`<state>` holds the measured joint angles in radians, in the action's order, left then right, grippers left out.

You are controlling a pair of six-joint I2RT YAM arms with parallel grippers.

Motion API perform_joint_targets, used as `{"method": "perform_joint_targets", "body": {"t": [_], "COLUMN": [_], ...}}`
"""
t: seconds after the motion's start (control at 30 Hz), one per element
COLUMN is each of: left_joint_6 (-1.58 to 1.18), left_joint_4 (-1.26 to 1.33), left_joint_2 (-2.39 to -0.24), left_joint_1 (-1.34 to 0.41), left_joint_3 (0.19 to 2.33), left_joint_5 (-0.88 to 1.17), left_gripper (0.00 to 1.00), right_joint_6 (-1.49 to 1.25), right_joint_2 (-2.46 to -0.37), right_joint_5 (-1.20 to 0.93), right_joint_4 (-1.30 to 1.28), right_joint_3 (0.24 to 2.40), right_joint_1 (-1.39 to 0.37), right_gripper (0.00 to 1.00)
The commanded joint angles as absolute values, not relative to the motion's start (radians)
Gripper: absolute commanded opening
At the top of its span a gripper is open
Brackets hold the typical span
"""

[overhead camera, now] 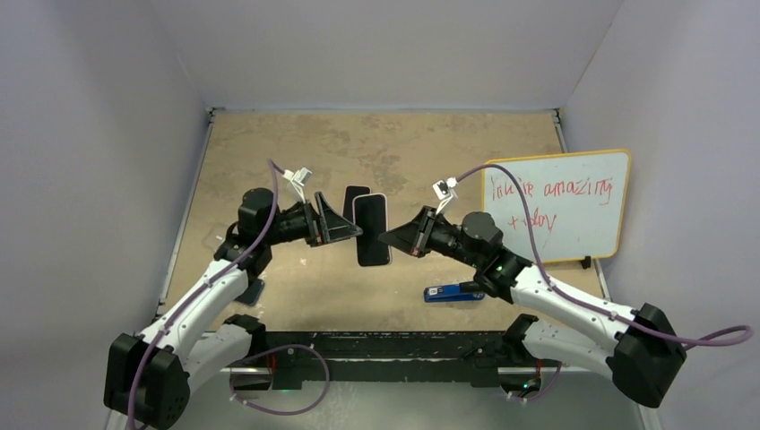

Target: Put the phone into the phone case

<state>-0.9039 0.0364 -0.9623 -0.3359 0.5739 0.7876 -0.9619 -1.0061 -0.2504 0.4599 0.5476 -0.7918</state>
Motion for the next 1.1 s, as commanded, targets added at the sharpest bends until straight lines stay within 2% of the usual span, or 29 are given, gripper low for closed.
{"method": "perform_joint_targets", "body": {"t": [0.0, 0.13, 0.3, 0.33, 0.47, 0.53, 0.57, 0.67, 0.77, 0.9, 1.07], "left_joint_6": [-1.095, -1.169, -1.173, -1.180, -1.228, -1.244, -1.249, -1.276, -1.297, -1.300, -1.305], "left_joint_4": [0.387, 0.545, 0.562, 0.570, 0.636, 0.662, 0.670, 0.711, 0.754, 0.778, 0.808], "left_joint_2": [-0.965, -0.981, -0.983, -0.983, -0.991, -0.998, -1.003, -1.010, -1.015, -1.015, -1.029], "left_joint_1": [-0.333, -0.333, -0.334, -0.334, -0.334, -0.334, -0.334, -0.334, -0.334, -0.334, -0.334], "left_joint_3": [0.524, 0.482, 0.481, 0.477, 0.458, 0.455, 0.455, 0.453, 0.454, 0.452, 0.451], "left_joint_5": [0.893, 0.918, 0.921, 0.919, 0.911, 0.910, 0.910, 0.908, 0.905, 0.893, 0.882], "left_gripper": [0.87, 0.84, 0.70, 0.64, 0.30, 0.14, 0.02, 0.00, 0.00, 0.00, 0.00], "right_joint_6": [-1.012, -1.044, -1.075, -1.075, -1.082, -1.079, -1.076, -1.056, -1.030, -1.034, -1.061], "right_joint_2": [-0.999, -1.048, -1.091, -1.101, -1.119, -1.117, -1.116, -1.111, -1.109, -1.138, -1.139], "right_joint_5": [-0.341, -0.397, -0.423, -0.435, -0.458, -0.458, -0.460, -0.475, -0.490, -0.547, -0.561], "right_joint_4": [0.700, 0.788, 0.851, 0.853, 0.862, 0.858, 0.849, 0.809, 0.747, 0.762, 0.797], "right_joint_3": [0.546, 0.534, 0.524, 0.528, 0.521, 0.517, 0.517, 0.517, 0.512, 0.487, 0.459], "right_joint_1": [-0.796, -0.796, -0.796, -0.796, -0.795, -0.796, -0.796, -0.795, -0.795, -0.796, -0.796], "right_gripper": [0.00, 0.00, 0.00, 0.00, 0.01, 0.10, 0.20, 0.44, 0.56, 0.58, 0.50]}}
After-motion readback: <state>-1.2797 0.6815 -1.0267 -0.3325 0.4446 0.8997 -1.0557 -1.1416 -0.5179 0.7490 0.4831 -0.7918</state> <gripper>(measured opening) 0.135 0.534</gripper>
